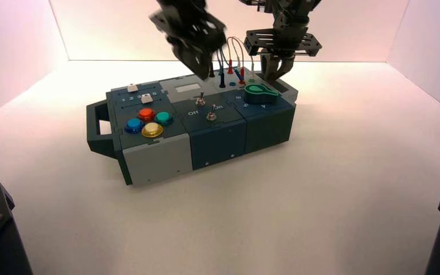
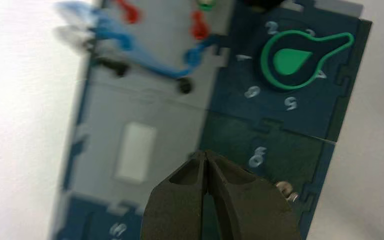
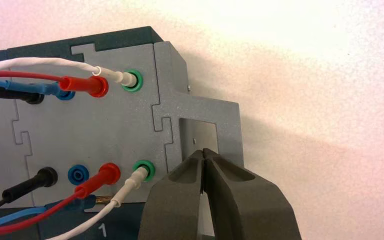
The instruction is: Flip the top switch on with the left gripper.
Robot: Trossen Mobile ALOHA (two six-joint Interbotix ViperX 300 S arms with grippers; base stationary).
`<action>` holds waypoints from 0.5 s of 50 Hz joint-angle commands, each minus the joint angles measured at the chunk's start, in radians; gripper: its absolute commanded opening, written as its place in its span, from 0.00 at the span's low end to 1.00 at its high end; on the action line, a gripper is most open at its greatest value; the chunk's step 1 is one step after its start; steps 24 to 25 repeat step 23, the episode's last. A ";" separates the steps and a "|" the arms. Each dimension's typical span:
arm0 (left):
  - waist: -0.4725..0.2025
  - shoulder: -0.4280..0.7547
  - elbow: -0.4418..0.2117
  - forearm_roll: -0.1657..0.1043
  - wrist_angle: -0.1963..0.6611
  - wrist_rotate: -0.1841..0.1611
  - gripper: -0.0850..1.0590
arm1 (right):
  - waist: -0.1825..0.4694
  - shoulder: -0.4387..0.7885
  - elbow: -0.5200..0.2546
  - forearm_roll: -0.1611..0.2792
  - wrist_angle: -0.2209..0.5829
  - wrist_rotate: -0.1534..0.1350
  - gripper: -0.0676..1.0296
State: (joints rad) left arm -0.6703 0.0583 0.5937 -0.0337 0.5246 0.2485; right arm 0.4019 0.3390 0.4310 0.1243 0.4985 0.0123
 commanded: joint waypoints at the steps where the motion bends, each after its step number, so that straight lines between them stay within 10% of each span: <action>1: 0.044 -0.121 0.057 0.003 0.012 -0.002 0.05 | 0.017 0.038 0.048 -0.003 0.026 -0.011 0.04; 25: 0.048 -0.221 0.129 0.005 0.084 -0.011 0.05 | 0.060 0.026 0.055 -0.008 0.035 -0.011 0.04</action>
